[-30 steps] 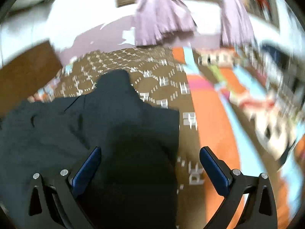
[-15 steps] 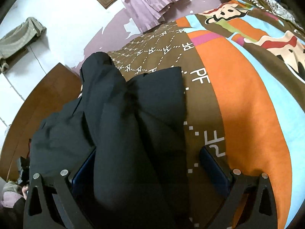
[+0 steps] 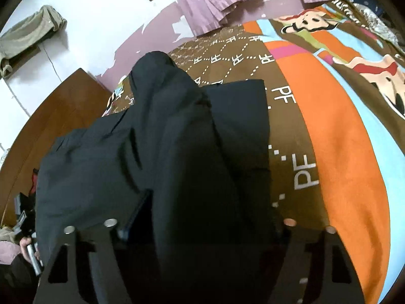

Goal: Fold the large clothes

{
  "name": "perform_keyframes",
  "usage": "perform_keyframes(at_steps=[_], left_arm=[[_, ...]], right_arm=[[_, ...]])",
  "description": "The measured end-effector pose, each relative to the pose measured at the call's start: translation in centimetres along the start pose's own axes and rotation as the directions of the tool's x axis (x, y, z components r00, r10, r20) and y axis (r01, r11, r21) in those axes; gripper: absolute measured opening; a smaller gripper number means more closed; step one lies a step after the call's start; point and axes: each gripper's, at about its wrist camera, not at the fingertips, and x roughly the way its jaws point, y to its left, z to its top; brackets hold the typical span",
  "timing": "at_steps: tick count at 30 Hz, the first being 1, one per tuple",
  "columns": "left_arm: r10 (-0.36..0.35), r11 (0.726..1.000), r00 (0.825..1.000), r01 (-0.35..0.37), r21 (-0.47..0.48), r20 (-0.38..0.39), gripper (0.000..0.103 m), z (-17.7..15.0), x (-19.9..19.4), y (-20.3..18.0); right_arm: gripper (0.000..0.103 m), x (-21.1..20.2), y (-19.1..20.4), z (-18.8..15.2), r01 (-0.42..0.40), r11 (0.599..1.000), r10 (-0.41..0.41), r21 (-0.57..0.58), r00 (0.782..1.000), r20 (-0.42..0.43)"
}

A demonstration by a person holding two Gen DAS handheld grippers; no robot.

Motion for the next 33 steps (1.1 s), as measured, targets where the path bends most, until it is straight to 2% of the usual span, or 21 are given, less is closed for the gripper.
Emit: perform_keyframes(at_steps=[3,4,7,8,10,12,14,16,18,22,26,29,33], left_arm=[[0.051,0.999,0.997,-0.052,0.002,0.057,0.088,-0.9,-0.5,-1.1],[0.072,0.997,0.994,-0.072,0.0,0.082,0.081,-1.2,-0.8,-1.5],[0.081,0.997,0.989,-0.078,-0.027,0.126,0.061,-1.9,-1.6,-2.0],[0.078,0.997,0.987,-0.074,-0.035,0.14,0.053,-2.3,-1.7,-2.1],[0.074,0.997,0.98,-0.069,-0.029,0.184,0.044,-3.0,-2.4,-2.7],[0.089,0.995,0.971,-0.098,0.026,0.222,0.037,-3.5,-2.7,-4.3],[0.108,0.981,0.956,-0.147,0.129,0.272,0.032,-4.4,-3.3,-6.5],[0.099,0.969,0.948,-0.161,0.187,0.302,0.029,-5.1,-3.5,-8.2],[0.078,0.968,0.946,-0.147,0.203,0.314,0.027,-5.4,-3.4,-9.1],[0.011,0.978,0.947,-0.076,0.192,0.322,0.025,-5.3,-3.2,-10.2],[-0.041,0.983,0.945,-0.021,0.183,0.326,0.024,-4.9,-3.2,-11.1],[-0.058,0.983,0.938,-0.007,0.186,0.343,0.024,-3.1,-4.5,-11.8],[-0.031,0.976,0.924,-0.055,0.212,0.381,0.024,-2.1,-6.8,-12.4]], right_arm=[[0.049,-0.5,0.8,-0.2,0.017,1.0,-0.017,0.0,1.0,0.024],[0.04,-0.7,1.0,-0.1,0.018,1.0,-0.018,-0.002,0.999,0.032],[0.024,-1.4,2.3,0.0,0.028,0.999,-0.026,-0.031,0.998,0.062],[0.023,-1.9,3.1,-0.1,0.047,0.997,-0.042,-0.06,0.996,0.083],[0.018,-2.6,4.1,0.0,0.065,0.994,-0.056,-0.084,0.992,0.111],[0.015,-3.5,4.6,0.4,0.048,0.996,-0.038,-0.074,0.989,0.141],[0.014,-4.8,5.4,1.1,0.026,0.996,-0.012,-0.08,0.983,0.181],[0.014,-6.0,6.5,1.7,0.021,0.995,0.002,-0.103,0.977,0.213],[0.014,-7.2,7.6,2.2,0.035,0.991,-0.001,-0.13,0.968,0.252],[0.014,-9.8,9.1,3.0,0.076,0.981,-0.012,-0.178,0.942,0.335],[0.014,-10.7,9.7,3.8,0.082,0.98,-0.008,-0.18,0.926,0.378],[0.014,-9.7,11.1,4.3,0.057,0.982,0.016,-0.179,0.923,0.384],[0.014,-7.6,13.9,4.6,0.015,0.979,0.061,-0.205,0.93,0.363]])
